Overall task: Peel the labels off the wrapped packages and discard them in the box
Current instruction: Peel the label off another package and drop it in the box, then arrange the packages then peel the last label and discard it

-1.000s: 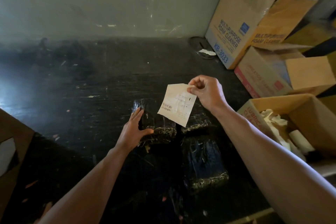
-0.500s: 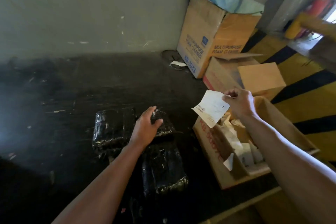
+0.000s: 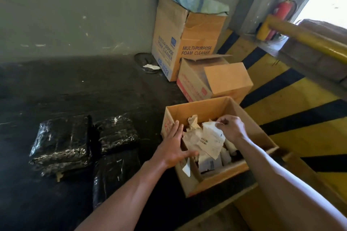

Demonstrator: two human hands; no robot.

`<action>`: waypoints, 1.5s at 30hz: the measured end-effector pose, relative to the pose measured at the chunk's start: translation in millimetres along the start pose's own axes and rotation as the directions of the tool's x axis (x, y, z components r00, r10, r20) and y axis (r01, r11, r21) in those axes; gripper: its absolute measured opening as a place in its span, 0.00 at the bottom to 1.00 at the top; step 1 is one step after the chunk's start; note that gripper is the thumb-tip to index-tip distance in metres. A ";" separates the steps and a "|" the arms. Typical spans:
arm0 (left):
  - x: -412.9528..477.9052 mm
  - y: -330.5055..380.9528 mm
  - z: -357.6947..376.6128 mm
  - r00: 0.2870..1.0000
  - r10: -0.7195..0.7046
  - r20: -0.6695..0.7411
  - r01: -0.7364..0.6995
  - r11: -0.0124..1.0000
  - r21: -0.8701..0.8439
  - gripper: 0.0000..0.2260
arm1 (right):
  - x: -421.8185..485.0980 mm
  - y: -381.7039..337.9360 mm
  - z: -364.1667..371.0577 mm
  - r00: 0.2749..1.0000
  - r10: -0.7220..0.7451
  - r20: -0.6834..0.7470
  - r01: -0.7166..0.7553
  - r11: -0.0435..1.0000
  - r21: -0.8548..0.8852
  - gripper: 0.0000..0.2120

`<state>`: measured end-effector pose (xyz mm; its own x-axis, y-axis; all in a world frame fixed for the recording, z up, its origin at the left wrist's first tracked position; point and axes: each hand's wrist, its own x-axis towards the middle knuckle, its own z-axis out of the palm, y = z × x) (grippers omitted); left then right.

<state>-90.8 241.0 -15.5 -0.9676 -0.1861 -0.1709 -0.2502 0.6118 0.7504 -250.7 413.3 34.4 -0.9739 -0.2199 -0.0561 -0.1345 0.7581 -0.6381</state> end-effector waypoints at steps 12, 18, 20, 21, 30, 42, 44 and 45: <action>-2.8 -3.5 7.4 0.997 -0.027 -0.077 0.030 0.999 0.036 0.59 | 2.3 18.8 14.9 0.991 0.029 0.128 -0.018 0.997 -0.080 0.30; -7.0 0.7 7.9 0.994 -0.053 -0.099 0.056 0.998 0.028 0.58 | -3.5 16.5 15.3 0.993 -0.001 0.115 0.011 0.996 -0.087 0.29; -5.3 -0.4 7.7 0.993 -0.058 -0.105 0.064 0.996 0.056 0.58 | -7.0 13.5 13.5 0.996 0.003 0.090 0.005 0.996 -0.089 0.29; -4.9 -0.4 7.6 0.993 -0.055 -0.108 0.063 0.996 0.071 0.58 | -9.1 11.9 13.1 0.997 0.000 0.075 0.006 0.996 -0.089 0.30; -13.6 -4.5 2.2 0.977 -0.060 -0.204 0.046 0.996 -0.076 0.48 | -27.0 -10.1 9.3 0.998 0.004 -0.058 -0.003 1.000 0.023 0.31; -116.3 -121.3 -123.3 0.775 -0.405 -0.486 0.301 0.911 -0.281 0.35 | -55.1 -141.2 98.2 0.973 -0.190 0.128 0.180 0.980 0.087 0.28; -134.5 -142.9 -146.1 0.737 -0.445 -0.509 0.330 0.894 -0.303 0.35 | -67.6 -168.9 124.5 0.966 -0.207 0.155 0.195 0.977 0.091 0.32; -143.3 -153.2 -156.4 0.720 -0.459 -0.520 0.341 0.887 -0.312 0.35 | -75.2 -181.5 138.2 0.960 -0.222 0.168 0.207 0.973 0.103 0.32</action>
<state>91.7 53.7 -6.1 -0.5633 -0.8151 -0.1355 -0.5405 0.2395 0.8065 -127.9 207.4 48.3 -0.8747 -0.4829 -0.0412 -0.3136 0.6287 -0.7116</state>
